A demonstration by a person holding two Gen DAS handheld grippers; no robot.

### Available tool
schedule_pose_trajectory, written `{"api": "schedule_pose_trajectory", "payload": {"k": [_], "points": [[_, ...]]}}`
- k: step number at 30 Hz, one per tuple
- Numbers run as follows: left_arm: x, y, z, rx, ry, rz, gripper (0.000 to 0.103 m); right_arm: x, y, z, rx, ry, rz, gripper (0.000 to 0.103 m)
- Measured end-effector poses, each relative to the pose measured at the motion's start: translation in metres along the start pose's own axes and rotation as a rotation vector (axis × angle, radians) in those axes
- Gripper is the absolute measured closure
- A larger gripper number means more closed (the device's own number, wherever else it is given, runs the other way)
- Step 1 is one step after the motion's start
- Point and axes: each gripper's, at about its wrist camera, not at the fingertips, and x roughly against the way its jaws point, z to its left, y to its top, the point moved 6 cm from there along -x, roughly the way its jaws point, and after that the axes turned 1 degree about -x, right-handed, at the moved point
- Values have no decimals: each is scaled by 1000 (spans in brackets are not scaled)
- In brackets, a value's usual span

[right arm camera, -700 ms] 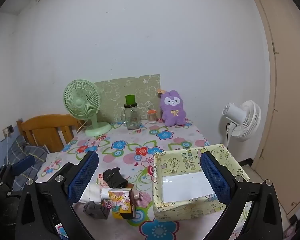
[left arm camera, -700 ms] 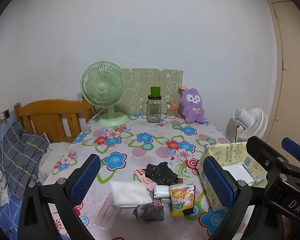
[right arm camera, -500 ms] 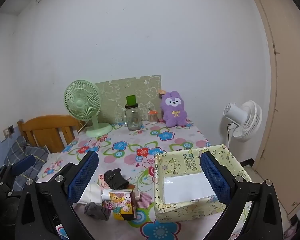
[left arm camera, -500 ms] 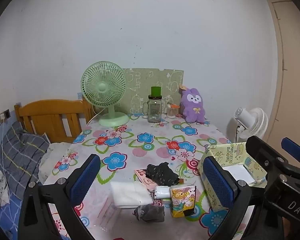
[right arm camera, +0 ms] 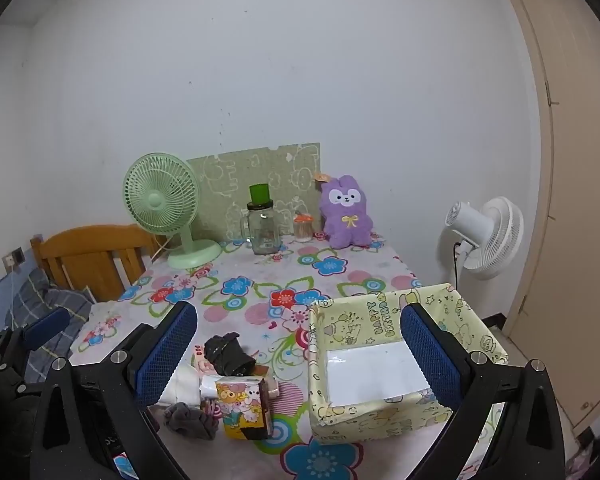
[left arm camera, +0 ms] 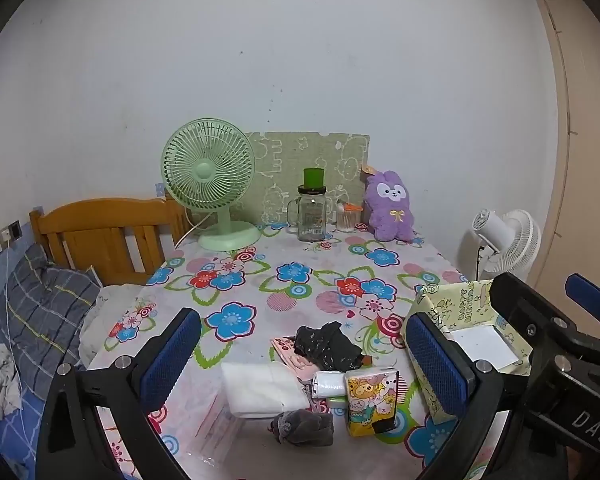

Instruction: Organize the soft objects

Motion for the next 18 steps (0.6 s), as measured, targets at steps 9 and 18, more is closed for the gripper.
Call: {"api": "schedule_pose_trajectory", "payload": {"k": [9,18], "points": [[-3,-1,0,9,-3,4,0,0,1,1,1,0,1,0],[-3,0,1,8,-4,4,0,0,0,2,1,-1,-2,0]]}}
